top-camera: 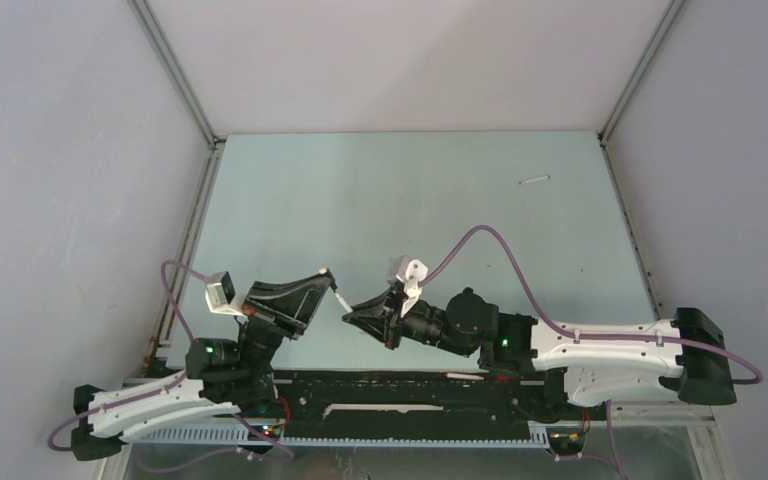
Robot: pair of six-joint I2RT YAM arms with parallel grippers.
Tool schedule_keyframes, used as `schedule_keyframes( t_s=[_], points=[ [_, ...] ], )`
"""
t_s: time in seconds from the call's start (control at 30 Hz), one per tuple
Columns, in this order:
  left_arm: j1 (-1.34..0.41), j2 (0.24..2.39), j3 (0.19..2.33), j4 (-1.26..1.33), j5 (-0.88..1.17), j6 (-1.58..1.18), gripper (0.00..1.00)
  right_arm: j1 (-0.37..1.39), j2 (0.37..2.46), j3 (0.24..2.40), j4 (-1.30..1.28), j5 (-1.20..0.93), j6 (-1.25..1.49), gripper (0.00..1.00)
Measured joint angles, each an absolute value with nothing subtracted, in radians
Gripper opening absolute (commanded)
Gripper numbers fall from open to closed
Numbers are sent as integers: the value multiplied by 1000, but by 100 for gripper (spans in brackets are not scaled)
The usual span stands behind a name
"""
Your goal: Insert the pens into the pen caps
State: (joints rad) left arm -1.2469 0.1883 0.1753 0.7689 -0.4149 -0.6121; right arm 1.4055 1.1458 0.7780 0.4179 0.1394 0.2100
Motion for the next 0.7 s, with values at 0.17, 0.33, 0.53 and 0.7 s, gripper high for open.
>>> schedule_keyframes(
  t_s=[0.17, 0.33, 0.53, 0.7],
  points=[
    [-1247, 188, 175, 768, -415, -612, 0, 1406, 1143, 778, 417, 150, 210, 0],
    [-1247, 188, 175, 768, -415, -612, 0, 1406, 1142, 779, 417, 159, 210, 0],
    [-1247, 188, 175, 767, -415, -612, 0, 1408, 1142, 779, 417, 164, 210, 0],
    [-1247, 188, 175, 763, -415, -612, 0, 1410, 1141, 779, 417, 165, 210, 0]
  ],
)
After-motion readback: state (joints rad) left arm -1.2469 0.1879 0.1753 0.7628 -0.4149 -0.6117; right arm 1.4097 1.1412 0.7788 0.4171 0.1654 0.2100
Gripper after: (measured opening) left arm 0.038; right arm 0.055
